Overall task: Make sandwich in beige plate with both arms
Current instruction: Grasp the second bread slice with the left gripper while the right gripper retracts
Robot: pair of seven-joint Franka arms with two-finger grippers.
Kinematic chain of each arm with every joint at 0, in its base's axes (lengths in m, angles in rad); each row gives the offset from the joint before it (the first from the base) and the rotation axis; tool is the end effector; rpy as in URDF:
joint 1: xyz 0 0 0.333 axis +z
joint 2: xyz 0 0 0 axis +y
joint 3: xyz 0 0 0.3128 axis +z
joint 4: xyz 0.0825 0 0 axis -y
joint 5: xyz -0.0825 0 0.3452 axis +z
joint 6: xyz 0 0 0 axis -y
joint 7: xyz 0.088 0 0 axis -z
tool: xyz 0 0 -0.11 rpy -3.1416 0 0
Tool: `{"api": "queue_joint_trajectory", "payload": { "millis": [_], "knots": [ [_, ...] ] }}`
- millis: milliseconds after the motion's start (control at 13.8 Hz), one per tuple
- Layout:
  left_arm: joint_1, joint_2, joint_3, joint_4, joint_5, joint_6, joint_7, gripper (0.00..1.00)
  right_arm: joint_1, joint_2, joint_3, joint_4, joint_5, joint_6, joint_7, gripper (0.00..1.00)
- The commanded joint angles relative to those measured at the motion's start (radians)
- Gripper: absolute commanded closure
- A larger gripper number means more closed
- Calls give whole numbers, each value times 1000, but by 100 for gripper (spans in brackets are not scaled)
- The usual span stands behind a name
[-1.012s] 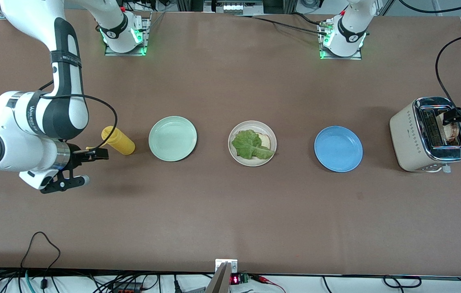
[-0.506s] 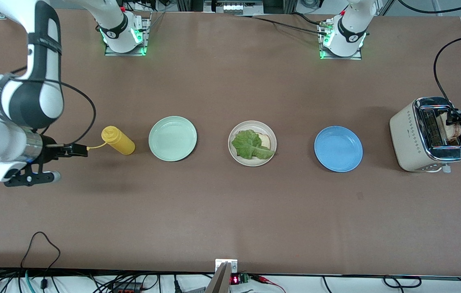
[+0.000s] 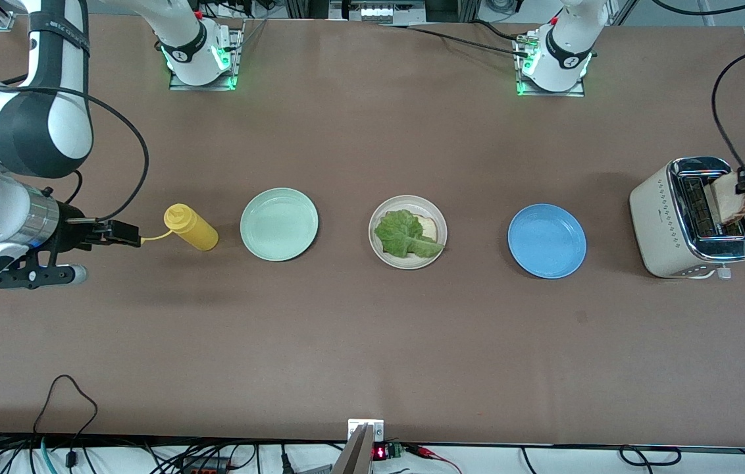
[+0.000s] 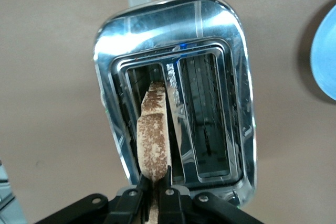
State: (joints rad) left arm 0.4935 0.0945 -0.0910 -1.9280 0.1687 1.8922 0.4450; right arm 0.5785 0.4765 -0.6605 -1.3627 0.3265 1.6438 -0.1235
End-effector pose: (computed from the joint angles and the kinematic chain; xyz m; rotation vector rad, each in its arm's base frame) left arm 0.4837 0.2211 0.4407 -3.0437 0.1622 0.2731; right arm 0.6275 0.0621 0.4819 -3.0912 -0.0656 0.1462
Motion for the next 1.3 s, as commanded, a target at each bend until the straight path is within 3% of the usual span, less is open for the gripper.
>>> {"api": "queue_joint_trajectory", "payload": {
  "millis": [0, 217, 361, 434, 506, 650, 795, 939, 1229],
  "knots": [
    [7, -13, -42, 125, 18, -169, -45, 98, -105, -21, 133, 39, -61, -7, 62, 0],
    [2, -13, -99, 268, 20, -336, -69, 98, -348, -105, 458, 34, -212, -7, 135, 0],
    [0, -13, -172, 316, 20, -405, -133, 98, -501, -148, 630, 21, -265, -13, 163, 0],
    [2, -12, -215, 334, 18, -438, -170, 98, -555, -177, 683, -1, -273, -13, 166, 0],
    [0, -9, -267, 345, 12, -468, -214, 98, -587, -211, 715, -27, -279, -15, 168, 0],
    [-3, 2, -369, 346, 0, -479, -291, 98, -583, -303, 714, -123, -284, -9, 189, 0],
    [-9, 40, -473, 346, -107, -469, -403, 99, -583, -396, 720, -234, -322, 17, 238, 0],
    [-39, 95, -528, 349, -236, -406, -584, 99, -583, -462, 720, -320, -328, 65, 239, 0],
    [-194, 166, -547, 346, -414, -179, -797, 99, -562, -472, 710, -329, -330, 71, 231, 0]
  ]
}}
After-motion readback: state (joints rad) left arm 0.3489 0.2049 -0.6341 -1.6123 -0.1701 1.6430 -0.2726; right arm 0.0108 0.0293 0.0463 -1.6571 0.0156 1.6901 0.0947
